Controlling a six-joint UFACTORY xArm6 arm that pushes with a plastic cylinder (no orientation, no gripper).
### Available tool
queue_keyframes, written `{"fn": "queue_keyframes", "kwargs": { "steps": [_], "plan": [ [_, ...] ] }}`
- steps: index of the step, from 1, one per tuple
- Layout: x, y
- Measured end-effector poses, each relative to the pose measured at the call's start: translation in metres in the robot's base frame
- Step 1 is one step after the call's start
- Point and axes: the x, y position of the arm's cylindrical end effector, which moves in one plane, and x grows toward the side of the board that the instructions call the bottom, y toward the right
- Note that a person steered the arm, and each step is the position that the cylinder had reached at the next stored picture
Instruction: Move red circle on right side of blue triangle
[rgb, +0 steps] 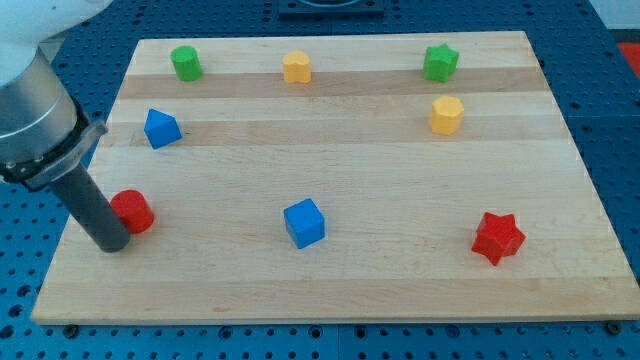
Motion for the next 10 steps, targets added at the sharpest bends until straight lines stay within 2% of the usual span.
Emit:
{"fn": "queue_keyframes", "kwargs": {
  "steps": [1,2,3,4,5,7,8,9,10],
  "plan": [
    [-0.033,0.035],
    [-0.069,0.041],
    [-0.033,0.018],
    [-0.061,-0.023],
    [-0.075,-0.002],
    [-0.094,0.077],
    [-0.119,0.120],
    [-0.163,0.116],
    [-0.126,0.118]
  ]
}}
